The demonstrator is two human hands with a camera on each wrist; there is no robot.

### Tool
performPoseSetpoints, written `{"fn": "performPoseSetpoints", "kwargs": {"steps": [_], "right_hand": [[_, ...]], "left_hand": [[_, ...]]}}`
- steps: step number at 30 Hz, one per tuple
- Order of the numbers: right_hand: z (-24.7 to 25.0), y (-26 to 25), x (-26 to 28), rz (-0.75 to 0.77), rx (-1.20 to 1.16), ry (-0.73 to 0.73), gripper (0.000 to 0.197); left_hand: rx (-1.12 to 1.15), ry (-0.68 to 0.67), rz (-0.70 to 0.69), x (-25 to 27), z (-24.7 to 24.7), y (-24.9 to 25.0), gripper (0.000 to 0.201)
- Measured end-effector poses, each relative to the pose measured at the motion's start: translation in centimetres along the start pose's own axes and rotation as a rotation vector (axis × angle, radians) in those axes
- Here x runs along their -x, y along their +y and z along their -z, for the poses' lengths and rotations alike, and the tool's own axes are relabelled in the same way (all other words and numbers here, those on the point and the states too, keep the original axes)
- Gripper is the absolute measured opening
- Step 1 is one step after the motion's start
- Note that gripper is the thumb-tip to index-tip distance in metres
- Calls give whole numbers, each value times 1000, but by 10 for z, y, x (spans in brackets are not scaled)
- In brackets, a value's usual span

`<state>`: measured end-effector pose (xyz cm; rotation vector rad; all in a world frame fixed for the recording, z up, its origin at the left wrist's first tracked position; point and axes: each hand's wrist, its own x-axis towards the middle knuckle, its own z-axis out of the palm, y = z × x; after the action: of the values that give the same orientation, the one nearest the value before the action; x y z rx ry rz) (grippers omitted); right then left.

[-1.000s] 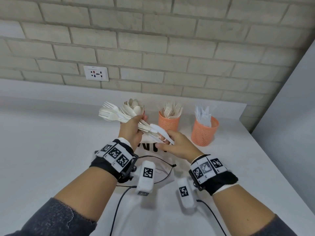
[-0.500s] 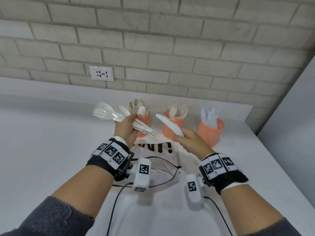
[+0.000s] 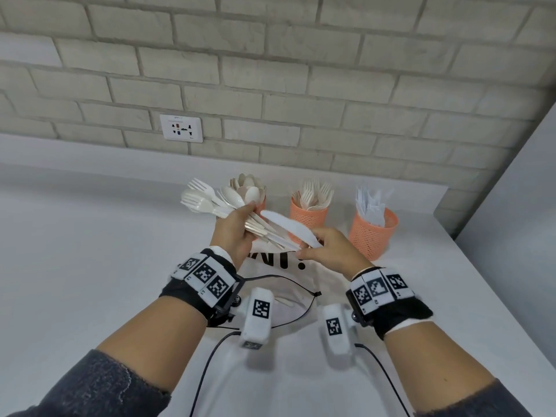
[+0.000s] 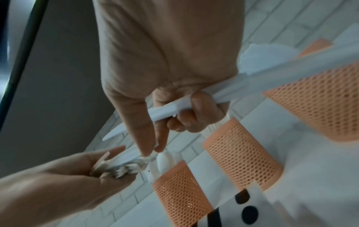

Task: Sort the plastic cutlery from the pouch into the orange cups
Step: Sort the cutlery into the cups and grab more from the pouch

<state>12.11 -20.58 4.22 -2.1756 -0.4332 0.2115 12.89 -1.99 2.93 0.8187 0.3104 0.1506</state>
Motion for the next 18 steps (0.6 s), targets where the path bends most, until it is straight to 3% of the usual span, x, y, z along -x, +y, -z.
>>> {"fn": "performPoseSetpoints", "kwargs": {"steps": [5,7,10,12,15,18], "right_hand": [[4,2,-1,-40,20,-62,6],[1,2,1,32,-1,-105,9],[-8,4,3,145,22,-79,30],[-7,11,3,159,17,-70,30],[6,22,10,105,-63,-128,30],[21,33,17,20,-39,-167,13]], "left_hand": [[8,-21,15,2,-8,-10,33],[-34,-19,-4,2,-10,-14,26],[-111,-53,-22,6,-17,-24,15],[-116,-57,-1,9,-22,-26,5],[-58,-27,18,7,-26,-25,21],[18,20,19,2,-30,-25,24]]}}
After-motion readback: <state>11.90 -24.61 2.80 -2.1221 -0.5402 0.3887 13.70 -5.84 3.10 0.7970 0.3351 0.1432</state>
